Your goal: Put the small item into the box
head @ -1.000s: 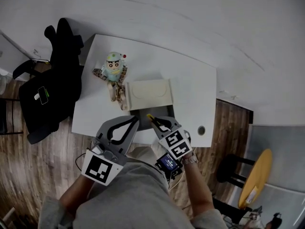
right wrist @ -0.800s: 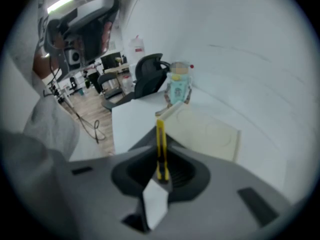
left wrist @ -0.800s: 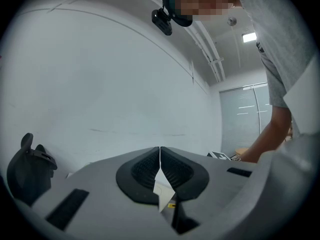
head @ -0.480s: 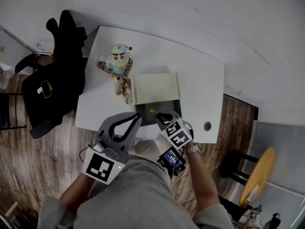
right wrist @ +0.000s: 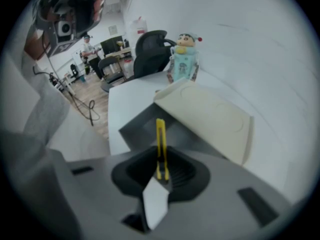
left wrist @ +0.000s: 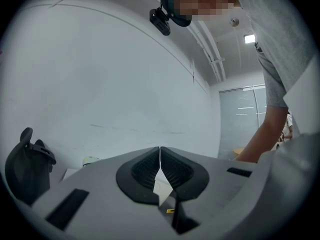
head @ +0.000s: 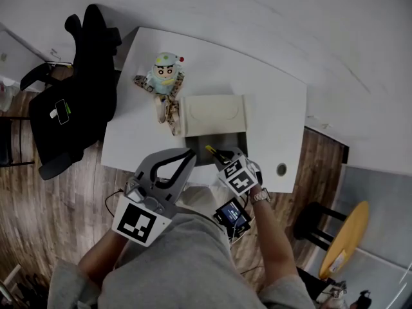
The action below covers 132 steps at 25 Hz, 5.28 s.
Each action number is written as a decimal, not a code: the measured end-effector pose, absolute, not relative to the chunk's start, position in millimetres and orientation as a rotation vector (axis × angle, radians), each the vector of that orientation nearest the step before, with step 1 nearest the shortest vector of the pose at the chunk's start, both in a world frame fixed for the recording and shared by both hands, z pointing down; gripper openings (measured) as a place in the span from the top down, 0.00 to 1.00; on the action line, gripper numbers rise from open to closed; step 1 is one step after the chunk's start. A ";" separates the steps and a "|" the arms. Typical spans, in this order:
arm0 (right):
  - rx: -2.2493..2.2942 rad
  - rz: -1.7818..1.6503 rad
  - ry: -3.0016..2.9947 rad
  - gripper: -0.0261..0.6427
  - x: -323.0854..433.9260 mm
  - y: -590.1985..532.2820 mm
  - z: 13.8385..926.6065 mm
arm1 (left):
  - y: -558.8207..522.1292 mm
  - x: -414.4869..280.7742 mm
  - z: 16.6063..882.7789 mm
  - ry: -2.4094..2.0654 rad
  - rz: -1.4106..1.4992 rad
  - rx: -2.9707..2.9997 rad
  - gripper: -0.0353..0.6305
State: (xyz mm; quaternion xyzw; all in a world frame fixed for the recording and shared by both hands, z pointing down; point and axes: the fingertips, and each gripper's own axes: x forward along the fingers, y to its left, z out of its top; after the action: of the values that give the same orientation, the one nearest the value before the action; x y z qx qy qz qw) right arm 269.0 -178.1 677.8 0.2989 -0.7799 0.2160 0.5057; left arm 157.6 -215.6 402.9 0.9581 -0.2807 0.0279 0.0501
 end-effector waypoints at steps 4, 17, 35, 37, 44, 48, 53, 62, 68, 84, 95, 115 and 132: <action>0.724 0.529 -1.847 0.84 274.0 -179.5 690.5 | -213.3 160.0 406.7 -0.837 0.101 2.915 0.89; 0.762 0.602 -1.802 0.84 285.5 -189.6 716.9 | -221.3 160.9 412.5 -0.823 0.108 2.908 0.89; 0.667 0.649 -1.752 0.84 280.9 -193.3 741.0 | -239.3 149.6 416.5 -0.876 0.112 2.868 0.89; 0.659 0.647 -1.748 0.84 280.8 -192.7 742.5 | -239.3 150.2 416.5 -0.878 0.114 2.872 0.89; 0.651 0.638 -1.758 0.84 280.7 -191.6 744.6 | -234.9 154.2 419.0 -0.863 0.129 2.873 0.89; 0.655 0.650 -1.779 0.80 278.9 -191.8 743.5 | -235.0 155.0 419.3 -0.861 0.126 2.873 0.89; 0.676 0.662 -1.814 0.73 276.3 -191.9 737.3 | -233.5 155.7 418.3 -0.849 0.130 2.888 0.89; 0.746 0.653 -1.875 0.85 274.2 -191.7 707.1 | -224.6 161.1 410.8 -0.815 0.111 2.917 0.89; 0.859 0.639 -1.958 0.89 266.8 -188.5 669.4 | -214.0 163.1 408.9 -0.790 0.109 2.925 0.89; 1.238 0.508 -2.175 0.91 276.3 -172.6 531.3 | -186.2 173.3 403.6 -0.753 0.078 2.880 0.89; 1.620 0.479 -2.290 0.91 289.2 -146.2 429.5 | -175.1 180.0 391.7 -0.688 0.046 2.925 0.89; 2.011 0.279 -2.398 0.91 309.7 -120.4 333.9 | -184.2 207.1 367.0 -0.658 -0.028 2.981 0.89; 2.026 0.093 -2.398 0.91 279.2 -117.0 323.9 | -189.5 192.5 360.5 -0.690 -0.049 3.001 0.89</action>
State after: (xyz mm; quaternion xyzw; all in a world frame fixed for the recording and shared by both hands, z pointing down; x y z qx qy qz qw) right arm 279.2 -117.0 323.9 0.6452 -0.7635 0.0297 0.0004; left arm 192.5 -189.5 360.5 0.9740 -0.2239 -0.0160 0.0307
